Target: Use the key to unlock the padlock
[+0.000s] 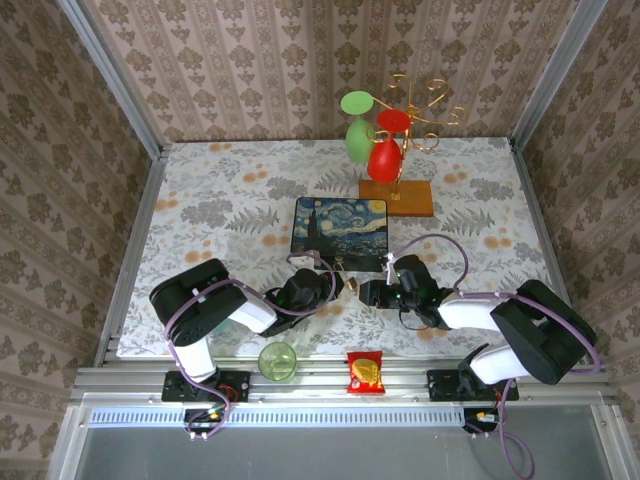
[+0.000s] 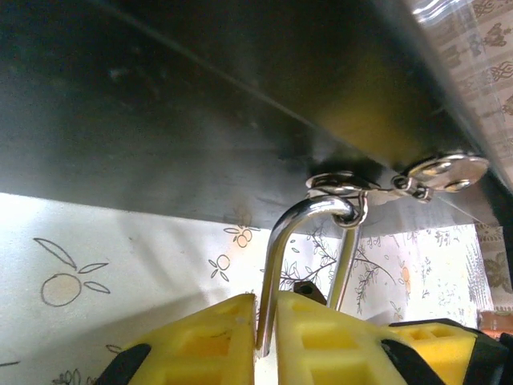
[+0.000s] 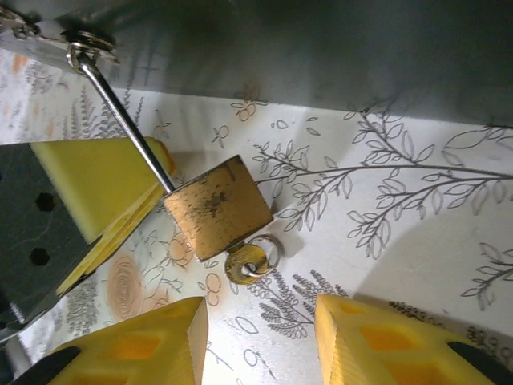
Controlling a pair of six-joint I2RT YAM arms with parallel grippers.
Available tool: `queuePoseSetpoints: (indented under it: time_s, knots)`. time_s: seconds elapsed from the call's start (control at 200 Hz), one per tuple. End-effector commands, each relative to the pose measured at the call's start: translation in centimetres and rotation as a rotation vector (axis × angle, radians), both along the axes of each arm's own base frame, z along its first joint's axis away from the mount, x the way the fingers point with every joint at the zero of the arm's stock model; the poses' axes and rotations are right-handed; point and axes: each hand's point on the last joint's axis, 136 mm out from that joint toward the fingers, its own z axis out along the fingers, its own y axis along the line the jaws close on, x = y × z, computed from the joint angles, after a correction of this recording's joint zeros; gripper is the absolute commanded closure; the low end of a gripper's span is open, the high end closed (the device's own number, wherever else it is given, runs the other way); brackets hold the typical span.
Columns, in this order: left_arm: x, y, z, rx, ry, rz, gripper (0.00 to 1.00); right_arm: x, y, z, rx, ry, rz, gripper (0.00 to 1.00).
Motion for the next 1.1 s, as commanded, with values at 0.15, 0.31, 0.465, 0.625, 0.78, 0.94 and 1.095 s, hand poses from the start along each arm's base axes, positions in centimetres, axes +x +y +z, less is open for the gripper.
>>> queuePoseSetpoints:
  time_s: [0.15,0.31,0.465,0.625,0.78,0.94,1.095]
  knots:
    - [-0.5,1.1,1.2,0.044,-0.028,0.009,0.77,2.8,0.1,3.4,-0.191,-0.158,0.010,0.59]
    - [-0.7,2.5,3.6,0.059,-0.074,0.037,0.69,3.9,1.8,5.0,-0.218,-0.210,0.047,0.60]
    - [-0.6,4.6,6.2,0.080,-0.130,0.072,0.68,5.1,3.1,4.3,-0.312,-0.214,0.093,0.63]
    - [-0.5,7.7,8.6,0.136,-0.198,0.125,0.66,5.1,4.0,3.4,-0.318,-0.207,0.124,0.68]
    - [-0.5,10.4,9.5,0.170,-0.229,0.167,0.66,5.1,4.4,2.8,-0.344,-0.209,0.128,0.71]
    - [-0.5,12.2,9.4,0.171,-0.228,0.199,0.65,5.3,5.1,2.1,-0.386,-0.217,0.128,0.76]
    - [-0.3,12.9,9.8,0.193,-0.243,0.200,0.65,5.5,4.0,1.5,-0.453,-0.206,0.074,0.87]
